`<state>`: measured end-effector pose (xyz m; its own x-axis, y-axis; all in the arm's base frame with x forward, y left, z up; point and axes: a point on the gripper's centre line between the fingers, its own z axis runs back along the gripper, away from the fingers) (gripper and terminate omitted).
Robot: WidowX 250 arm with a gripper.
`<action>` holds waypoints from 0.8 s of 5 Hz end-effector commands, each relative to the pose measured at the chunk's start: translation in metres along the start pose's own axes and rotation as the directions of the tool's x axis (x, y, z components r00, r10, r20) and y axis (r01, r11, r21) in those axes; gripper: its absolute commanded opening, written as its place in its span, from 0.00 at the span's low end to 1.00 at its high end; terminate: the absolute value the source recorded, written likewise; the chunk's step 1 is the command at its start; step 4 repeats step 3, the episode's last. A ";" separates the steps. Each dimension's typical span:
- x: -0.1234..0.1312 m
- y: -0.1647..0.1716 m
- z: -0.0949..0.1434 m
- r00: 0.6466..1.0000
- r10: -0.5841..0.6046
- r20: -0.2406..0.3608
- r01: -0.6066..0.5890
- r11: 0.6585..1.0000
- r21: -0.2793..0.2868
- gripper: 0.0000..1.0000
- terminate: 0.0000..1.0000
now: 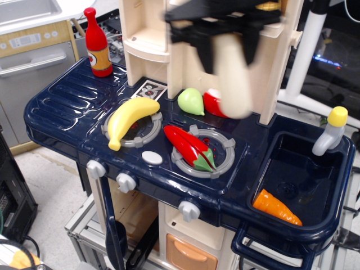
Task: Put detergent in sink
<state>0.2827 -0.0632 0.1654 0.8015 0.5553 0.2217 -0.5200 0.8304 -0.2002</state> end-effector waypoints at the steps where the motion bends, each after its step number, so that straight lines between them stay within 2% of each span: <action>1: -0.013 -0.034 0.005 0.997 -0.071 0.027 0.073 0.996 -0.053 0.00 0.00; 2: -0.018 -0.038 -0.006 0.995 -0.083 0.047 0.086 0.995 -0.046 0.00 0.00; 3: -0.022 -0.047 -0.013 0.993 -0.102 0.059 0.105 0.993 -0.052 0.00 1.00; 4: -0.022 -0.047 -0.013 0.993 -0.102 0.059 0.105 0.993 -0.052 0.00 1.00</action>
